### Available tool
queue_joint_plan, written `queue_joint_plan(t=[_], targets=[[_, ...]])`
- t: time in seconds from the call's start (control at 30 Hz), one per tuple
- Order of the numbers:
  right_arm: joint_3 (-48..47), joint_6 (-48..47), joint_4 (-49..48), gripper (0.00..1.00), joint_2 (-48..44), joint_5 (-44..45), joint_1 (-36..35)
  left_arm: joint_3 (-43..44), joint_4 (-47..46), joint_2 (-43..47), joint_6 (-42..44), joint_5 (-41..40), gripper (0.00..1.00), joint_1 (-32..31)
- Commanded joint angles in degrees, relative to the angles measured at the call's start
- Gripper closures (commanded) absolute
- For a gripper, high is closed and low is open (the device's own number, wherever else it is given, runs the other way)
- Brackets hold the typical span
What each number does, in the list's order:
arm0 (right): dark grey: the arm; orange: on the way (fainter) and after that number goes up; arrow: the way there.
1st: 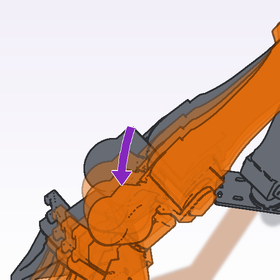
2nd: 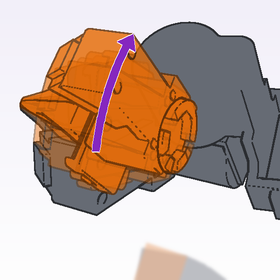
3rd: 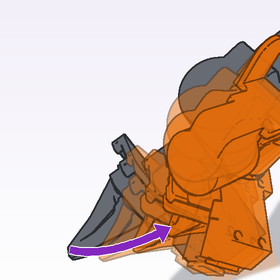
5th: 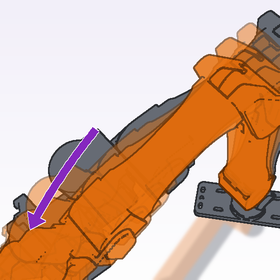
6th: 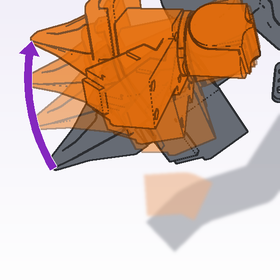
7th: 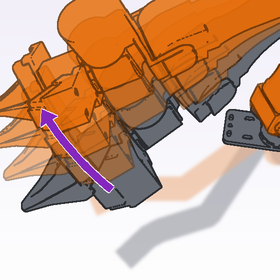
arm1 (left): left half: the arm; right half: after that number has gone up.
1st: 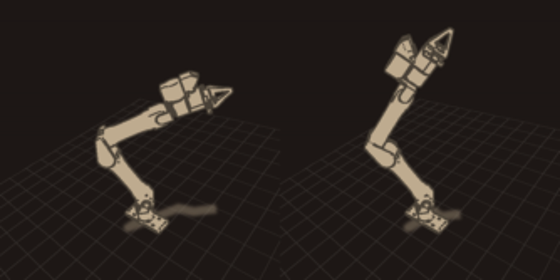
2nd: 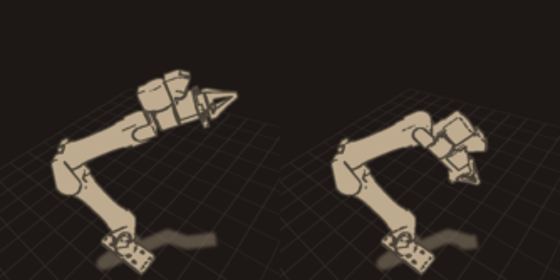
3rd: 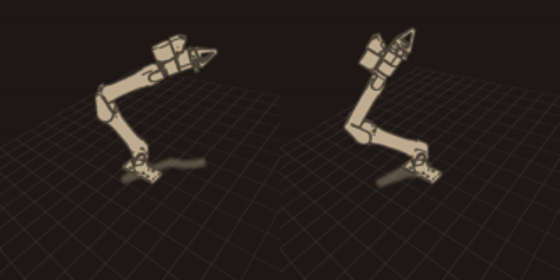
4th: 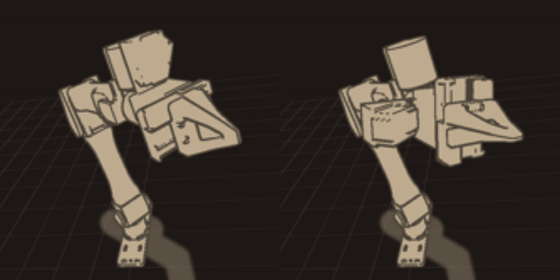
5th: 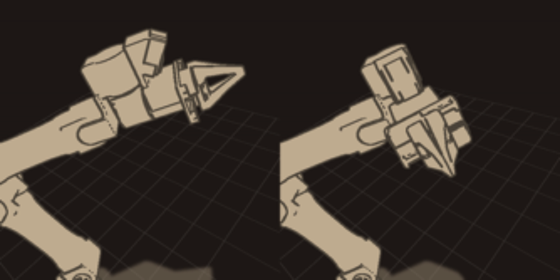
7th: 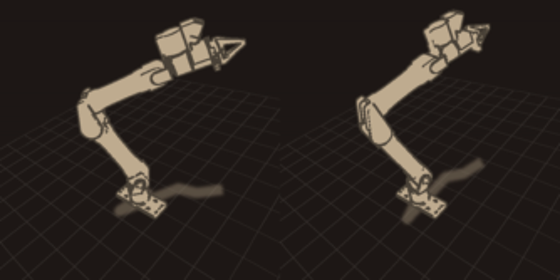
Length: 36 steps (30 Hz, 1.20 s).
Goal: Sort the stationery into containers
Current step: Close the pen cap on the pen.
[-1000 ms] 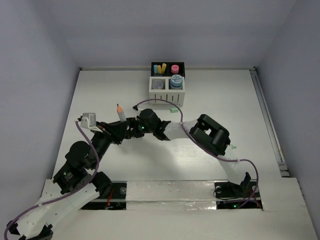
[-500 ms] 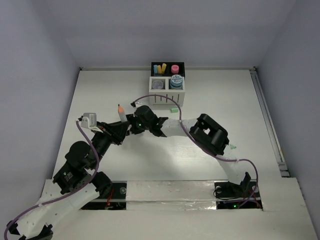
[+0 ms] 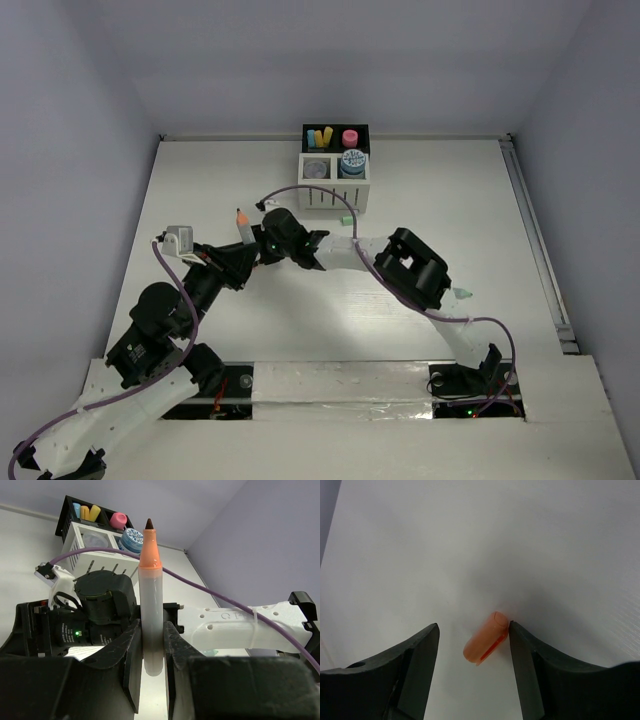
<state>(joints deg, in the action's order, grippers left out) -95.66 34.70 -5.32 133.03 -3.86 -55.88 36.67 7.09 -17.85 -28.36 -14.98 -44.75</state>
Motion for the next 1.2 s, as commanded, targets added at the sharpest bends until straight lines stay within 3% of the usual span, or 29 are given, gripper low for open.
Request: queue_joint_plan(t=[0.0, 0.2, 0.37, 0.6, 0.63, 0.9, 1.03, 1.17], targets=[[-0.23, -1.21, 7.34, 0.37, 3.81, 1.66, -0.72, 0.25, -3.14, 0.36, -0.29, 0.74, 1.00, 0.28], [0.21, -1.12, 7.34, 0.47, 4.16, 1.48, -0.72, -0.10, -3.31, 0.09, -0.38, 0.74, 1.00, 0.28], [0.12, -1.30, 7.34, 0.61, 4.25, 1.13, -0.72, -0.28, -3.58, -0.17, -0.47, 0.83, 1.00, 0.28], [2.84, -0.42, 4.02, 0.90, 2.59, 1.74, -0.72, -1.42, -4.10, -0.70, -1.17, 1.01, 1.00, 0.28], [3.71, -0.25, 3.22, 0.98, 1.19, 1.92, -0.72, -1.77, -4.19, -0.79, -1.43, 1.01, 1.00, 0.28], [18.93, 0.99, -12.77, 1.00, -14.10, 3.51, -0.72, -6.17, -10.51, -1.31, -4.68, 2.85, 1.00, 0.28], [26.73, 1.60, -18.83, 1.00, -23.94, 2.72, 3.12, -9.15, -15.52, -5.17, -5.83, 4.69, 1.00, 0.28], [37.27, 4.84, -31.14, 1.00, -33.35, -5.26, 9.64, -10.56, -24.73, -7.90, -7.32, 10.31, 1.00, 0.28]])
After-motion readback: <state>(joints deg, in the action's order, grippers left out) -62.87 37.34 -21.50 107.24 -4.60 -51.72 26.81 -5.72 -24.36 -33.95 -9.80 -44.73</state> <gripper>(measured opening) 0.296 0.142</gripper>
